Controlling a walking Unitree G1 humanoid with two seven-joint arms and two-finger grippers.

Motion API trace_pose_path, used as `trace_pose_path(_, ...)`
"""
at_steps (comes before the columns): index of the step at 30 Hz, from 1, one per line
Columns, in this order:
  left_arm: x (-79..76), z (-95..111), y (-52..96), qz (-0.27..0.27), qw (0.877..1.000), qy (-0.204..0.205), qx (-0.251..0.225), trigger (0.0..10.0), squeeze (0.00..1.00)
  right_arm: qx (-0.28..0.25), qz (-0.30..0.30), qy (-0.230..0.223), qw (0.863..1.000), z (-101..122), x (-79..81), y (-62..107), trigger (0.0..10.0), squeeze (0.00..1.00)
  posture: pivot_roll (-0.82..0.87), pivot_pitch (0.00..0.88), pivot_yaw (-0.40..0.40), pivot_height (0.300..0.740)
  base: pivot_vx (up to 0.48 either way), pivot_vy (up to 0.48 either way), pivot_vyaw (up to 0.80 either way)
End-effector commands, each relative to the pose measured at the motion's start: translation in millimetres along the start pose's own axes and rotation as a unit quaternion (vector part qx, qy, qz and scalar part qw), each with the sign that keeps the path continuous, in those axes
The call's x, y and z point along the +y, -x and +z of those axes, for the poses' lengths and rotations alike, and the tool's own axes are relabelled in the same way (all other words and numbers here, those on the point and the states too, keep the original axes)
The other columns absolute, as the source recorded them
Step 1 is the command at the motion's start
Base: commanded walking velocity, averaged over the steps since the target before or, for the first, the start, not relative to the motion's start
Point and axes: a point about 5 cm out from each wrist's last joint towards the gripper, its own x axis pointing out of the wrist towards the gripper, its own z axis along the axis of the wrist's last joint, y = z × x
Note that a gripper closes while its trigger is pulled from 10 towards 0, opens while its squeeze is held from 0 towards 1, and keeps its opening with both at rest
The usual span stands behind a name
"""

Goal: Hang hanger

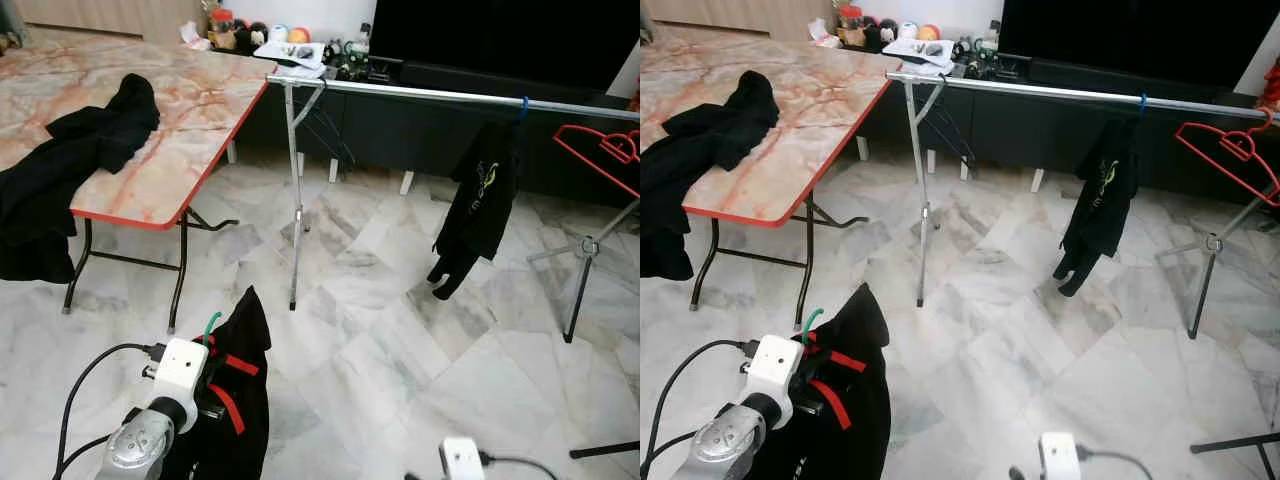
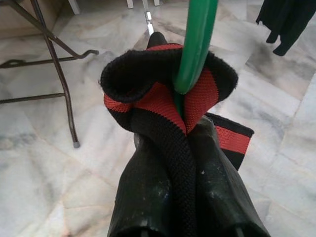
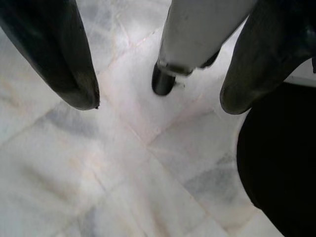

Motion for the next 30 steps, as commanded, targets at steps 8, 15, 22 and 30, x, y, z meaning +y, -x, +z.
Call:
trace_pose_path(8, -9.5, 7, -1.0, -0.015, 1.000, -0.002, -0.027, 10.0, 0.00, 0.004, -0.014, 0.011, 1.000, -5, 6.5, -0.4, 10.0, 0.00, 0.06, 0.030, -0.031, 0.740, 0.000, 0.000, 0.00)
trace_pose_path(15, -10.9, 7, -0.9, -0.024, 0.999, 0.000, -0.027, 10.0, 0.00, 0.003, -0.039, -0.014, 0.999, -1, 2.2, -0.9, 10.0, 0.00, 0.06, 0.016, -0.023, 0.740, 0.180, 0.000, -0.45)
trace_pose_path(22, -14.8, 8, -1.7, -0.036, 0.999, 0.005, -0.028, 10.0, 0.00, 0.007, -0.034, -0.006, 0.999, -1, 3.9, -1.3, 10.0, 0.00, 0.06, 0.004, -0.019, 0.740, 0.151, 0.000, -0.74)
trace_pose_path(30, -17.0, 8, -2.5, -0.045, 0.999, 0.009, -0.027, 10.0, 0.00, 0.009, -0.030, -0.002, 1.000, -6, 5.1, -0.4, 10.0, 0.00, 0.07, 0.016, -0.019, 0.740, 0.276, 0.000, -0.36)
